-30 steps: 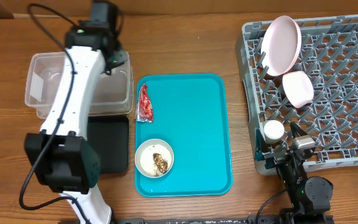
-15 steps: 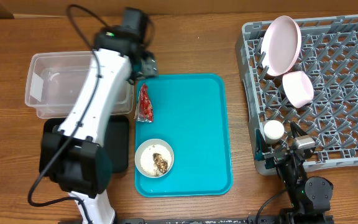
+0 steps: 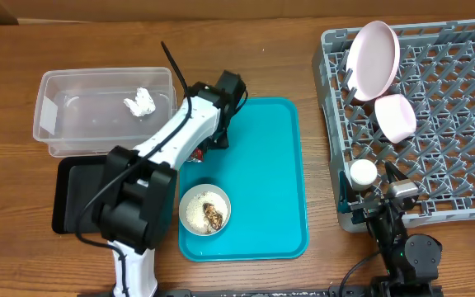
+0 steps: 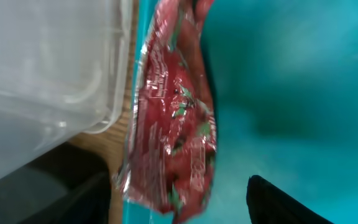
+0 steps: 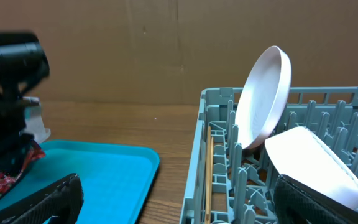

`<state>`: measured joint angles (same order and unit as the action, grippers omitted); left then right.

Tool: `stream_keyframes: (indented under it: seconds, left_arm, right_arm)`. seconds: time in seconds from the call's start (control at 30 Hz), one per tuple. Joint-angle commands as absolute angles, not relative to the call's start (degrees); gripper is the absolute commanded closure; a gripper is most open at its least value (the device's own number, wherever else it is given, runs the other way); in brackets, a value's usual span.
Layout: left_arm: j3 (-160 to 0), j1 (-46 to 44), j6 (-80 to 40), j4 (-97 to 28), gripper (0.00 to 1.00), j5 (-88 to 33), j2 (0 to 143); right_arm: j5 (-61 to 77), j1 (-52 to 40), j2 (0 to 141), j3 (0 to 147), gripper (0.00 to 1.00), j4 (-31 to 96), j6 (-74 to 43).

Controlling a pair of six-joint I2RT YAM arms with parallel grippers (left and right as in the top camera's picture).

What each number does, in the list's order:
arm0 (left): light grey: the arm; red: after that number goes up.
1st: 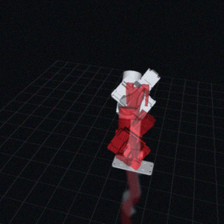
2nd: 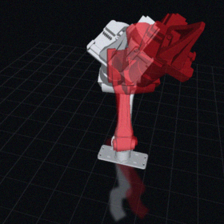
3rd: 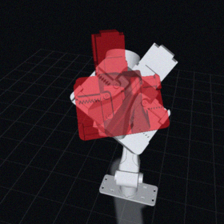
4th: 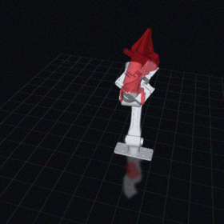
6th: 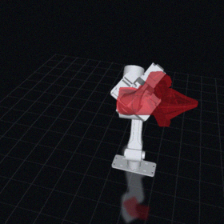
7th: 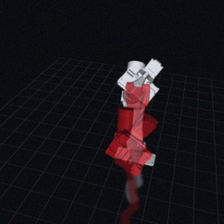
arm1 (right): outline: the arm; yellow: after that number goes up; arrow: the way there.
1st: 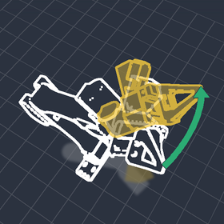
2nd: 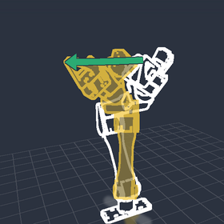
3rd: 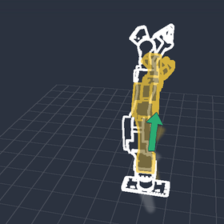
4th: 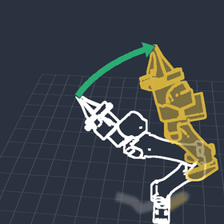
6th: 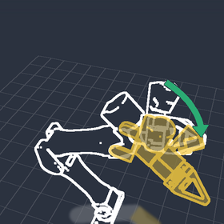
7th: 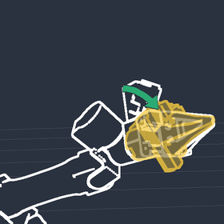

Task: Sort waste into correct bins and load items into the dishwasher
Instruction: 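Grasp the red wrapper with the left gripper and drop it in the clear bin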

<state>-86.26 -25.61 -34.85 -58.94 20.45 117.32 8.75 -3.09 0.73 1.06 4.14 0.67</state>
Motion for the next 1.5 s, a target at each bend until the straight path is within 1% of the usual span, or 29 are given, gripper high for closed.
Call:
stream_keyframes:
  seconds: [0.0,0.07,0.13,0.17,0.2,0.23,0.3,0.57,0.7,0.8,0.93,1.07,1.1,1.13,1.17,1.2,1.3,1.33,1.4,1.47]
  left_arm:
    - [-85.1,-25.4,-36.0,-57.8,0.33,22.4,119.2]
    - [-85.1,-25.4,-36.0,-57.0,0.39,22.5,120.0]
    - [-85.1,-25.4,-36.0,-56.4,0.53,22.4,121.4]
    - [-85.1,-25.4,-36.0,-56.3,0.61,22.2,121.5]
    - [-85.1,-25.4,-36.0,-56.3,0.81,21.6,121.8]
    - [-85.2,-25.4,-36.0,-56.4,0.94,21.1,121.7]
    - [-86.1,-25.4,-36.0,-57.4,0.96,20.7,121.4]
    - [-97.4,-25.0,-36.4,-68.3,0.96,18.7,117.2]
    - [-102.7,-22.5,-35.9,-69.7,0.96,18.5,113.0]
    - [-103.4,-19.1,-35.1,-68.5,0.96,19.3,110.4]
    - [-103.4,-12.7,-35.2,-68.3,0.96,21.0,110.6]
    - [-103.4,-6.3,-35.5,-67.3,0.96,18.9,112.3]
    - [-103.4,-5.2,-34.5,-66.9,0.84,17.0,112.7]
    - [-103.4,-4.4,-32.8,-66.6,0.54,14.3,112.7]
    - [-103.4,-3.7,-30.7,-66.7,0.38,11.1,112.7]
    - [-103.7,-3.2,-29.7,-67.4,0.32,9.1,112.7]
    - [-106.7,-3.0,-29.6,-72.2,0.31,8.3,112.6]
    - [-108.6,-3.1,-29.6,-74.6,0.32,8.3,112.4]
    - [-111.0,-3.7,-29.6,-78.1,0.4,8.4,111.9]
    - [-112.7,-5.1,-29.8,-80.8,0.42,8.8,110.5]
  right_arm:
    - [9.1,-2.9,0.3,0.5,0.0,3.9,0.9]
    - [9.1,-2.9,0.3,0.5,0.0,3.9,0.9]
    - [9.1,-2.9,0.3,0.5,0.0,3.9,0.9]
    - [9.0,-2.9,0.3,0.5,0.0,3.9,0.9]
    - [9.1,-2.9,0.3,0.5,0.0,3.9,0.9]
    - [9.1,-2.9,0.3,0.5,0.0,3.9,0.9]
    - [9.1,-2.9,0.3,0.5,0.0,3.9,0.9]
    - [9.1,-2.9,0.3,0.5,0.0,3.9,0.9]
    - [9.1,-2.9,0.3,0.5,0.0,3.9,0.9]
    - [9.1,-2.9,0.3,0.5,0.0,3.9,0.9]
    - [9.1,-2.9,0.3,0.5,0.0,3.9,0.9]
    - [9.1,-2.9,0.3,0.5,0.0,3.9,0.9]
    - [9.1,-2.9,0.3,0.5,0.0,3.9,0.9]
    - [9.1,-2.9,0.3,0.5,0.0,3.9,0.9]
    - [9.1,-2.9,0.3,0.5,0.0,3.9,0.9]
    - [9.1,-2.9,0.3,0.5,0.0,3.9,0.9]
    - [9.1,-2.9,0.3,0.5,0.0,3.9,0.9]
    - [9.1,-2.9,0.3,0.5,0.0,3.9,0.9]
    - [9.1,-2.9,0.3,0.5,0.0,3.9,0.9]
    - [9.1,-2.9,0.3,0.5,0.0,3.9,0.9]
